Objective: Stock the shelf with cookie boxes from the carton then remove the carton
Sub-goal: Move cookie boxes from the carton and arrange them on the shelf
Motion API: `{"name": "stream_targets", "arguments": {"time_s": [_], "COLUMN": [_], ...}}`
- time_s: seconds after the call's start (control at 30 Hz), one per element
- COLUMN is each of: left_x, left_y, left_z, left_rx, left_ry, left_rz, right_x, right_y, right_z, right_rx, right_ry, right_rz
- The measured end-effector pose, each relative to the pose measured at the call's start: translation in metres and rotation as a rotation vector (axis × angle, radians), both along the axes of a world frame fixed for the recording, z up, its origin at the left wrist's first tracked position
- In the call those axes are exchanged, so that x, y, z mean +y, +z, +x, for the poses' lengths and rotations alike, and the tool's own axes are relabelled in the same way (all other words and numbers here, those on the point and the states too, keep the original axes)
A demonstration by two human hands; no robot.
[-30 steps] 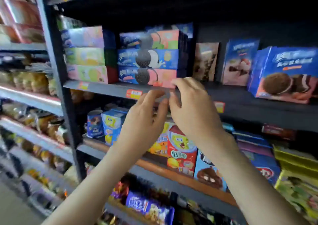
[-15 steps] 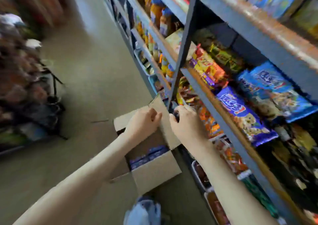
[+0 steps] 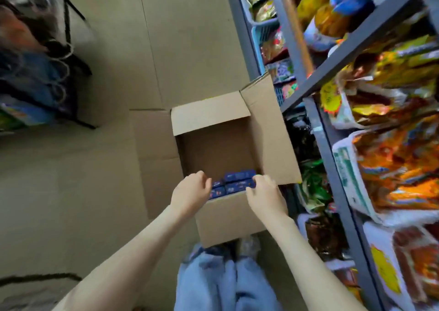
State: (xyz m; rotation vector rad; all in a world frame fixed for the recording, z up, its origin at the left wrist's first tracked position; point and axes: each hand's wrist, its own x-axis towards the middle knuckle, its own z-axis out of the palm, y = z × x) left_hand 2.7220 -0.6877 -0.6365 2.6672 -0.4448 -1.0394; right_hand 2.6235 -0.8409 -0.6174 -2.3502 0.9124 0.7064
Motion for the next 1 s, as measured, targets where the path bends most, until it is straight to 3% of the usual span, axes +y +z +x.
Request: {"name": "stream_targets", "arguments": {"time_s": [0.27, 0.5, 0.67, 1.0], "left_x": [0.022, 0.028, 0.022, 0.031], "left_y": [-0.214, -0.346, -0.400, -0.424], "left_z": [-0.026, -0.035, -0.026, -0.010], "left_rx": [0.086, 0.050, 0.003, -0.117], "left_ry": [0.048, -0.108, -0.171, -0.192], "left_rz": [0.215, 0.236, 0.181, 0.122], "right_x": [-0.012, -0.028, -0.039, -0.061], "right_y": [-0.220, -0.353, -0.405, -0.430], "right_z": [-0.019, -0.007, 0.010, 0.029], "right_rx": [0.229, 0.193, 0.168, 0.284], "right_ry": [0.115, 0.291, 0.394, 0.502], "right_rz": [0.140, 0.039, -0.079, -0.036]}}
